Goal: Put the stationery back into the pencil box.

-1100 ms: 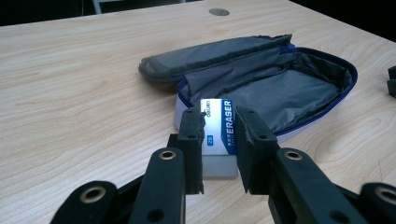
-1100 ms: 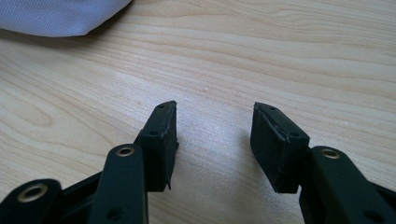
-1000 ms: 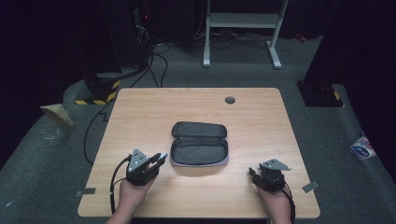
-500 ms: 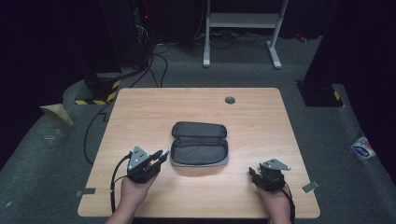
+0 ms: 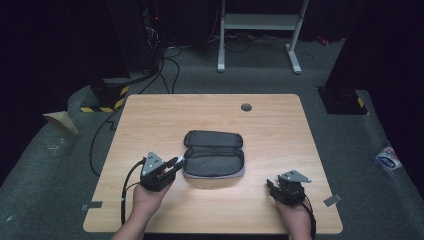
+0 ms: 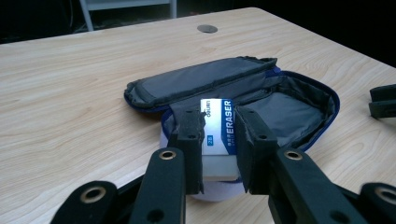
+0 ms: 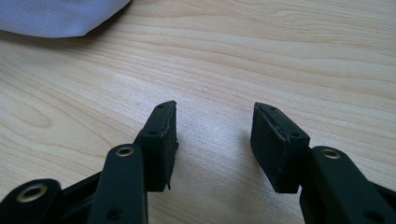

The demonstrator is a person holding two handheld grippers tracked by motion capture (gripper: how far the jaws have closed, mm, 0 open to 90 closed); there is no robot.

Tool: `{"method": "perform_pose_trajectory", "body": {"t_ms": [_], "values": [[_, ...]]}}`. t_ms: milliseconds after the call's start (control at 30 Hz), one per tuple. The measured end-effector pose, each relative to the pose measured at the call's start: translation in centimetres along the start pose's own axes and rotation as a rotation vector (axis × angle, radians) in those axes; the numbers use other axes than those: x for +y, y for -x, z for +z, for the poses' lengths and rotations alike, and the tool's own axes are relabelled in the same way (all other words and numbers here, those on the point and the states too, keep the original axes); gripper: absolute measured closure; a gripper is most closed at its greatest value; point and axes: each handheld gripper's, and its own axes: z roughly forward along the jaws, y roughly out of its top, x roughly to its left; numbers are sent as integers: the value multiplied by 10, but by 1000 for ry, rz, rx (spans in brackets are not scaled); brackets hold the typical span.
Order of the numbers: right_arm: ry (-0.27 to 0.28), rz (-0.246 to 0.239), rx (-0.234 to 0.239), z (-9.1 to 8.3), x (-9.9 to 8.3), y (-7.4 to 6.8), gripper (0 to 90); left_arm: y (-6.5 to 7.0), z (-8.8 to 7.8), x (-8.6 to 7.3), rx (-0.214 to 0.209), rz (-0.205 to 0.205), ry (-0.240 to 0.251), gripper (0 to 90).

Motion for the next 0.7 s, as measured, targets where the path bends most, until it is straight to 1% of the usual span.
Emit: {"method": "perform_pose_trajectory", "body": {"t_ms": [100,167,200,233,267,333,467,700], "values": [[0,0,0,0,0,0,506,1,4,1,-3,-3,-9,730],[0,0,0,0,0,0,506,2,11,4,-13,-8,-19,730],[0,0,0,0,0,0,506,2,11,4,-13,-8,-19,729],[1,-1,-1,0,0,0,507,2,16,6,-17,-13,-25,730],[1,-1,-1,0,0,0,507,2,16,6,-17,-13,-25,730],[0,0,-1,0,0,0,507,2,23,8,-17,-9,-42,730],[0,1,-1,0,0,0,507,4,29,10,-14,-7,-55,730],[0,1,-1,0,0,0,507,8,47,15,-32,8,-118,731]]}}
